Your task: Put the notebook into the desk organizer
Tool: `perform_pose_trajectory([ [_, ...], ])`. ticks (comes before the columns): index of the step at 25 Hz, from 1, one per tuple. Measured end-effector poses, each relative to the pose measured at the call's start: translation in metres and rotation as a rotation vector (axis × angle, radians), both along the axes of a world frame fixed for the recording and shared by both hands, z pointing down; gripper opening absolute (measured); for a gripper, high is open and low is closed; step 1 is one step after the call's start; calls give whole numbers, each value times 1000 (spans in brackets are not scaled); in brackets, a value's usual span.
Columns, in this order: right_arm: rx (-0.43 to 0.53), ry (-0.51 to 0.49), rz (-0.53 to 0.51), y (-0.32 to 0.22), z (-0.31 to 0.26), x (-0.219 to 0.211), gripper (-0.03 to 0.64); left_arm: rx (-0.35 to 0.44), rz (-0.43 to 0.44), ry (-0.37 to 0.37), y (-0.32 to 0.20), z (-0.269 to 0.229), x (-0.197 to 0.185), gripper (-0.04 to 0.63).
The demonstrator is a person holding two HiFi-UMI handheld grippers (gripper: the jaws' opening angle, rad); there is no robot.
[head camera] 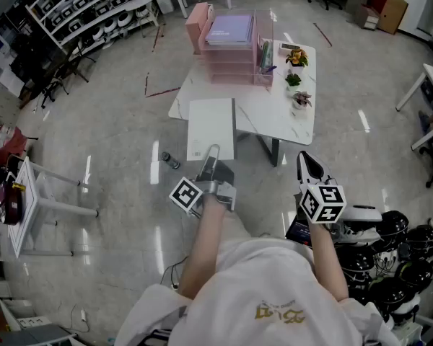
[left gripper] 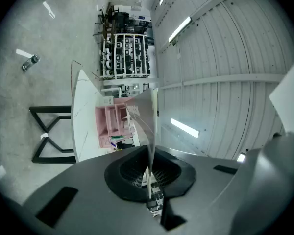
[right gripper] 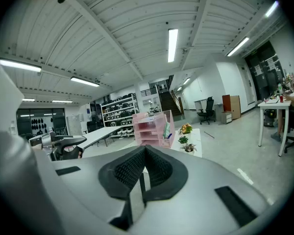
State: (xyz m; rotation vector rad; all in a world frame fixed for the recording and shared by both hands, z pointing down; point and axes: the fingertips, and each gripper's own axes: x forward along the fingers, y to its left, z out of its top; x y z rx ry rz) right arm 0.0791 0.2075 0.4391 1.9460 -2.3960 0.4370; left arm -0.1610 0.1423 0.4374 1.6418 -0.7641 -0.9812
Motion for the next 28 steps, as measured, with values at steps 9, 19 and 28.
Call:
perform_pose_trajectory([
  [9, -11, 6, -15, 22, 6, 2, 9, -22, -20, 6, 25, 8, -1, 25],
  [19, -31, -45, 33, 8, 16, 18, 9, -47, -45, -13, 3, 17, -3, 25],
  [28, -75, -39, 18, -66, 34, 32, 9, -88, -56, -9, -71, 38, 16, 25],
])
